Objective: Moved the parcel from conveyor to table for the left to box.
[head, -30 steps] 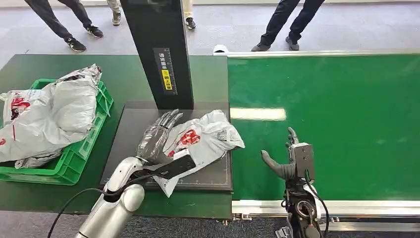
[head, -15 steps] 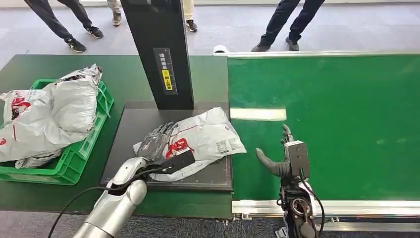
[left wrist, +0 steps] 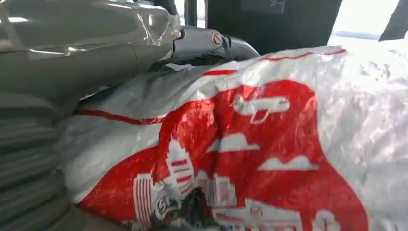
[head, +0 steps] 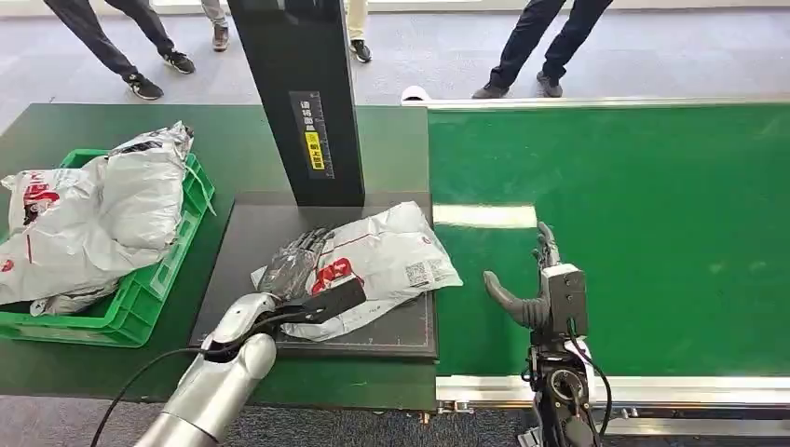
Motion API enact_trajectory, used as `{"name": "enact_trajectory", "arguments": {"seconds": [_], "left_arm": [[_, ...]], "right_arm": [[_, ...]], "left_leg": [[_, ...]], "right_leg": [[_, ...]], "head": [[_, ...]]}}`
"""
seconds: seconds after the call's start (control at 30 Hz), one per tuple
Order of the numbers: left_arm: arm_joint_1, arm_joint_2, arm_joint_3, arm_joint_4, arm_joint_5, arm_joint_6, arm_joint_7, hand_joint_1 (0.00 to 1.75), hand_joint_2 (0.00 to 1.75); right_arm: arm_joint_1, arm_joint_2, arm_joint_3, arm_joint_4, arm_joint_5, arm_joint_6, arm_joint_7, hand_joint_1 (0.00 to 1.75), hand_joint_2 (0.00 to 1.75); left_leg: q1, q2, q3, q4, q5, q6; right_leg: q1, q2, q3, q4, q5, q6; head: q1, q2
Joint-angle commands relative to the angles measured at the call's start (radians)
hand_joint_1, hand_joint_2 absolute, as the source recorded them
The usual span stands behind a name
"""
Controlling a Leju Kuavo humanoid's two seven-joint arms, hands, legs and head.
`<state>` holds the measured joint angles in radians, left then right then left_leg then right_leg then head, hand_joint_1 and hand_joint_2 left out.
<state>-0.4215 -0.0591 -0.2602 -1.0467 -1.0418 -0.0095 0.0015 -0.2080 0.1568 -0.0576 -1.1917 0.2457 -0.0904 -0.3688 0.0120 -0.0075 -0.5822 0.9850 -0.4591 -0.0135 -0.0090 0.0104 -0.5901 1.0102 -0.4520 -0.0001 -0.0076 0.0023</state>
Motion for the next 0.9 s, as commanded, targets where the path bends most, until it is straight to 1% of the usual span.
{"name": "enact_trajectory", "arguments": {"seconds": [0.03,0.2,0.3,0.43,0.6,0.73,0.77,0.8,0.83,0.9], "left_arm": [[-0.003,0.043,0.001,0.129,0.013,-0.005,-0.048,1.75,1.75],[-0.011,0.048,-0.016,0.143,0.019,-0.007,-0.062,1.75,1.75],[-0.008,0.051,-0.03,0.146,0.043,-0.031,-0.098,1.75,1.75],[-0.013,0.053,-0.052,0.152,0.05,-0.017,-0.116,1.75,1.75],[-0.014,0.054,-0.055,0.153,0.052,-0.014,-0.118,1.75,1.75],[-0.002,0.062,-0.059,0.113,0.075,0.024,-0.16,1.75,1.75],[0.005,0.07,-0.068,0.082,0.073,0.063,-0.198,1.75,1.75],[0.016,0.064,-0.054,0.051,0.106,0.129,-0.263,1.75,1.75],[0.024,0.057,-0.045,0.021,0.138,0.164,-0.306,1.75,1.75],[0.029,0.058,-0.052,-0.011,0.137,0.157,-0.298,1.75,1.75]], "right_arm": [[-0.018,-0.011,0.049,-0.037,0.007,-0.013,-0.044,0.0,1.75],[-0.025,-0.017,0.053,-0.027,0.003,-0.012,-0.046,0.0,1.75],[-0.03,-0.018,0.048,-0.021,-0.008,-0.012,-0.049,0.0,1.75],[-0.018,-0.021,0.047,-0.027,-0.016,-0.011,-0.05,0.0,1.75],[-0.015,-0.02,0.046,-0.03,-0.017,-0.01,-0.051,0.0,1.75],[-0.008,-0.023,0.046,-0.042,-0.021,-0.005,-0.052,0.0,1.75],[-0.009,-0.024,0.047,-0.043,-0.022,-0.004,-0.053,0.0,1.75],[-0.007,-0.024,0.047,-0.049,-0.025,-0.001,-0.055,0.0,1.75],[-0.003,-0.022,0.047,-0.054,-0.027,0.0,-0.056,0.0,1.75],[0.0,-0.022,0.048,-0.06,-0.026,0.001,-0.056,0.0,1.75]], "left_leg": [[-0.001,0.002,0.002,-0.002,0.0,0.0],[0.0,0.003,0.002,-0.002,0.0,0.001],[0.0,0.003,0.004,-0.004,0.001,0.001],[-0.001,0.003,0.003,-0.003,0.0,0.001],[-0.001,0.002,0.003,-0.002,0.0,0.0],[-0.001,0.002,0.003,-0.003,0.0,0.001],[-0.001,0.002,0.003,-0.002,0.0,0.0],[-0.001,0.002,0.002,-0.002,0.0,0.0],[0.0,0.002,0.003,-0.002,0.0,0.001],[0.0,0.002,0.001,-0.001,0.0,0.0]], "right_leg": [[-0.001,0.001,0.001,-0.001,0.001,0.0],[0.0,0.001,0.001,-0.002,0.001,0.0],[0.0,0.001,0.003,-0.004,0.001,0.0],[0.0,0.001,0.002,-0.003,0.001,0.0],[0.0,0.001,0.002,-0.002,0.0,0.0],[0.0,0.001,0.002,-0.003,0.001,0.0],[0.0,0.001,0.002,-0.002,0.0,0.0],[0.0,0.001,0.001,-0.001,0.0,0.0],[0.0,0.001,0.002,-0.002,0.0,0.0],[0.0,0.0,0.0,-0.001,0.0,0.0]], "head": [[0.0,0.0],[0.0,0.0],[0.0,0.0],[0.0,0.0],[0.0,0.0],[0.0,0.0],[0.0,0.0],[0.0,0.0],[0.0,0.0],[0.0,0.0]]}}
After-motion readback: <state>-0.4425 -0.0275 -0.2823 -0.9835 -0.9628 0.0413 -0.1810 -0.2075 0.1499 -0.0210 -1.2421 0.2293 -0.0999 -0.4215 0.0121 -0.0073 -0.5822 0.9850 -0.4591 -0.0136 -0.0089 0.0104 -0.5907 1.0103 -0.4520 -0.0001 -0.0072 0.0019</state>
